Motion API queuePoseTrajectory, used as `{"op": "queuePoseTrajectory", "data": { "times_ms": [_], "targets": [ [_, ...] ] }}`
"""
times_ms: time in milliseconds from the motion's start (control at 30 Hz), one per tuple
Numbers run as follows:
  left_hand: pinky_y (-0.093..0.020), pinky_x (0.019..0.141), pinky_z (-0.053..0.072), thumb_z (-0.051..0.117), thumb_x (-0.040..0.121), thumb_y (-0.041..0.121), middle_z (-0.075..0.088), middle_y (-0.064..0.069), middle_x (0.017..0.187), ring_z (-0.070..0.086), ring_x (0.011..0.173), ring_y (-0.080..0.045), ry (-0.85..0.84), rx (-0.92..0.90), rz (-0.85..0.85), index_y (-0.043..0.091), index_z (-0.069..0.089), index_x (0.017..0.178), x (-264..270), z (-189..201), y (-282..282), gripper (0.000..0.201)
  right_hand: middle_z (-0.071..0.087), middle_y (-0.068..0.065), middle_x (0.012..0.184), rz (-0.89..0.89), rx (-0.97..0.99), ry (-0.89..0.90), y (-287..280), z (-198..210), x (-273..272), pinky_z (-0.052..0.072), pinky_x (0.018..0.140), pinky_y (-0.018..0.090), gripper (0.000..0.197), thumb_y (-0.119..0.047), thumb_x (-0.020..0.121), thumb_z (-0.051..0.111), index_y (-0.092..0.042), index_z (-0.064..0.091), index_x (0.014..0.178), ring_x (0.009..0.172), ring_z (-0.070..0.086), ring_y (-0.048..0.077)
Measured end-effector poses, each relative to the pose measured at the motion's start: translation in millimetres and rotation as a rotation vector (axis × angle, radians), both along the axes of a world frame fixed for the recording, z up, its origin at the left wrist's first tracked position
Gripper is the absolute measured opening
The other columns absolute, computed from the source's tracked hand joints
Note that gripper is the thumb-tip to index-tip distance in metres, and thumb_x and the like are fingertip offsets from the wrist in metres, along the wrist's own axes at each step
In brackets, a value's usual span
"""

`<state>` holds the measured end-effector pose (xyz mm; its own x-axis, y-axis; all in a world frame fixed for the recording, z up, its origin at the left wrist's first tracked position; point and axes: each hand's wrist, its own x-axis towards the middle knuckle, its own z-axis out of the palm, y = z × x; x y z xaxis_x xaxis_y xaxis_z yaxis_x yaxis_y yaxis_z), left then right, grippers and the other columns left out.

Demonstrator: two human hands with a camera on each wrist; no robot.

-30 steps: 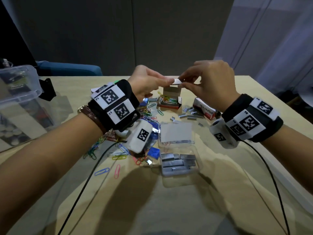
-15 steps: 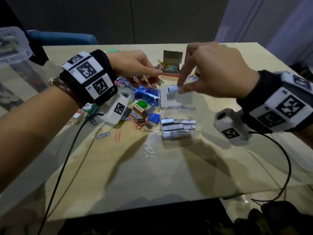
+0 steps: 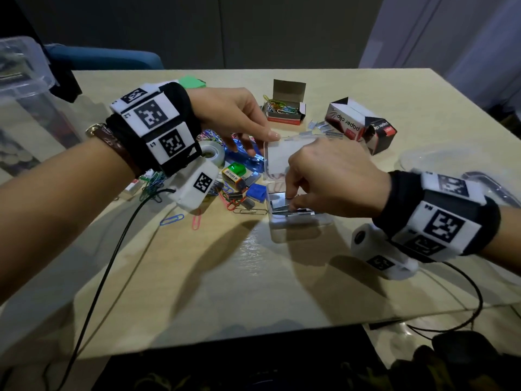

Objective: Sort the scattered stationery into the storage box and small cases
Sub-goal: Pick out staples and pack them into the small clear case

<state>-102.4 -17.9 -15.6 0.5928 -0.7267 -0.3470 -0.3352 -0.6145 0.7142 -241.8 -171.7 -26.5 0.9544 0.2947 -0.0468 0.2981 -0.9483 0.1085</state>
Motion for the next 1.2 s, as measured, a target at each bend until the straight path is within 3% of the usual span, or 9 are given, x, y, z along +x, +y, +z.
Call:
{"op": "queuePoseTrajectory", "data": {
  "times_ms": [100, 267, 433, 567, 667, 767, 933, 1100, 1200],
  "targets": [
    [-0.024, 0.066, 0.05, 0.064, 0.071, 0.042, 0.074, -0.008, 0.095, 0.065, 0.079, -0.014, 0.007, -0.015, -0.011, 0.007, 0.074, 0.101, 2, -1, 1, 0.047, 0.046, -0.013, 0.065, -0.01, 0.02, 0.001, 1, -3, 2, 0.023, 0.047, 0.023, 0.013, -0.039, 0.084, 0.071, -0.031, 0.063, 0.078, 0.074, 0.051, 0.013],
    [-0.025, 0.067, 0.05, 0.063, 0.072, 0.04, 0.074, -0.006, 0.092, 0.065, 0.078, -0.013, 0.018, -0.032, -0.014, 0.007, 0.073, 0.101, 5, -3, 0, 0.046, 0.051, -0.013, 0.07, 0.009, 0.044, -0.012, 2, -7, 6, 0.034, 0.052, 0.025, 0.015, -0.041, 0.08, 0.075, -0.03, 0.066, 0.078, 0.077, 0.054, 0.014],
    [-0.022, 0.063, 0.052, 0.063, 0.071, 0.042, 0.075, -0.002, 0.088, 0.066, 0.075, -0.012, 0.03, -0.026, -0.025, 0.012, 0.074, 0.096, 7, -4, 0, 0.041, 0.046, -0.015, 0.066, 0.019, 0.055, 0.009, 2, -6, 8, 0.033, 0.05, 0.023, 0.02, -0.048, 0.078, 0.076, -0.029, 0.069, 0.081, 0.074, 0.05, 0.01],
    [-0.026, 0.062, 0.05, 0.057, 0.073, 0.053, 0.075, -0.001, 0.085, 0.066, 0.072, -0.013, 0.037, 0.004, 0.0, 0.016, 0.074, 0.083, 10, -6, -1, 0.042, 0.043, -0.019, 0.062, 0.03, 0.069, 0.011, -1, 3, 8, 0.029, 0.048, 0.022, 0.033, -0.059, 0.068, 0.077, -0.031, 0.073, 0.085, 0.07, 0.048, 0.007],
    [-0.025, 0.059, 0.05, 0.049, 0.077, 0.06, 0.075, -0.006, 0.088, 0.066, 0.069, -0.014, 0.034, 0.004, 0.019, 0.008, 0.071, 0.094, 13, -5, -2, 0.059, 0.047, -0.02, 0.059, 0.008, 0.142, 0.0, -9, 20, 11, 0.031, 0.049, 0.022, 0.036, -0.062, 0.063, 0.077, -0.033, 0.075, 0.084, 0.06, 0.046, 0.002],
    [-0.028, 0.062, 0.053, 0.048, 0.081, 0.058, 0.075, -0.008, 0.09, 0.065, 0.069, -0.014, -0.008, 0.008, -0.009, 0.007, 0.072, 0.103, 21, 10, -1, 0.061, 0.052, -0.015, 0.054, -0.029, 0.275, -0.037, -28, 43, 24, 0.035, 0.051, 0.025, 0.036, -0.061, 0.063, 0.075, -0.031, 0.077, 0.082, 0.052, 0.047, 0.001],
    [-0.023, 0.056, 0.054, 0.05, 0.095, 0.042, 0.073, -0.007, 0.09, 0.066, 0.068, -0.011, -0.195, -0.019, 0.011, 0.008, 0.071, 0.106, 48, 31, -20, 0.041, 0.057, -0.015, 0.063, -0.204, 0.312, -0.112, -80, 58, 71, 0.036, 0.052, 0.023, 0.021, -0.043, 0.082, 0.072, -0.024, 0.077, 0.09, 0.061, 0.053, 0.003],
    [-0.024, 0.057, 0.055, 0.062, 0.094, 0.024, 0.073, -0.007, 0.083, 0.068, 0.072, -0.018, -0.311, 0.103, -0.065, 0.005, 0.071, 0.099, 60, 3, -69, 0.022, 0.071, 0.004, 0.099, -0.349, 0.284, 0.118, -102, 27, 112, 0.046, 0.062, 0.024, 0.018, -0.019, 0.088, 0.069, -0.014, 0.074, 0.105, 0.07, 0.06, 0.011],
    [-0.02, 0.05, 0.052, 0.07, 0.088, 0.021, 0.068, -0.003, 0.075, 0.063, 0.062, -0.014, -0.362, 0.211, -0.117, 0.007, 0.072, 0.096, 64, -6, -92, 0.016, 0.072, 0.006, 0.097, -0.366, 0.226, 0.2, -97, 12, 121, 0.045, 0.056, 0.021, 0.02, -0.011, 0.086, 0.07, -0.011, 0.074, 0.106, 0.074, 0.062, 0.018]
  ]
}}
